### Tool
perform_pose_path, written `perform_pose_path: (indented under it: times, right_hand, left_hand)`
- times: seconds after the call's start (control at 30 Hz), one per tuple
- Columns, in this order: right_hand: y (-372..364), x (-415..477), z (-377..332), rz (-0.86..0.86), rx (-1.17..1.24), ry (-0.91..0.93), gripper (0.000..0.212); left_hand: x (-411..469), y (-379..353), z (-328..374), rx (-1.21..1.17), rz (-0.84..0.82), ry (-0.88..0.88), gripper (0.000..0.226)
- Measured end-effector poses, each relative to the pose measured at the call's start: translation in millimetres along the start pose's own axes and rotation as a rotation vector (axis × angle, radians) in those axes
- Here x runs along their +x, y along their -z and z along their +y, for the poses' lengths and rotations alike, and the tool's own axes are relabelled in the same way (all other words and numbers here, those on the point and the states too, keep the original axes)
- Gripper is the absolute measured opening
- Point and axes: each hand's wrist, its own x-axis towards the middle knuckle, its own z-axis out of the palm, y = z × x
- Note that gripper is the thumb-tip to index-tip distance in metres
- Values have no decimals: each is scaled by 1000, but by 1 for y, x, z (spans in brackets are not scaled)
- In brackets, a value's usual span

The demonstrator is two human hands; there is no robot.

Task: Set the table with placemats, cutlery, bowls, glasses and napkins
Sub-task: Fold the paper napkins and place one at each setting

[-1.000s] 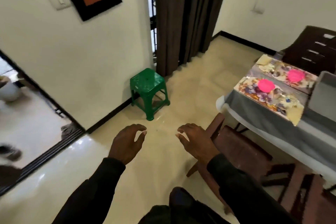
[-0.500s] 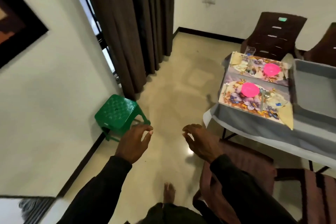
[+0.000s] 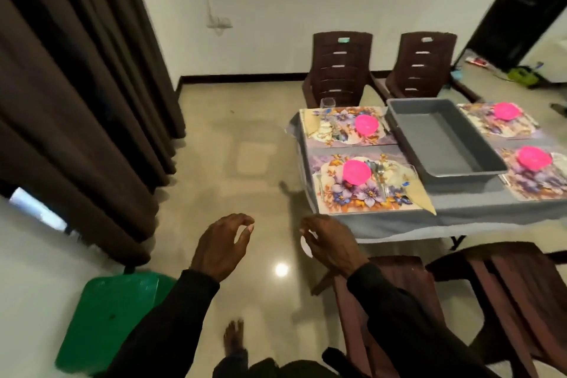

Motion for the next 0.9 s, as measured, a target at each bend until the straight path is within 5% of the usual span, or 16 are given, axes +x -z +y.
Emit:
perform_pose_path:
  times: [0.2, 0.9]
  right_hand:
    - [-3, 55, 11, 110, -6, -202, 16]
    - [23, 232, 162, 343, 19, -634, 23]
  left_hand:
    - [113, 17, -29, 4, -127, -165, 17]
    - [445, -78, -2, -44, -389, -488, 18]
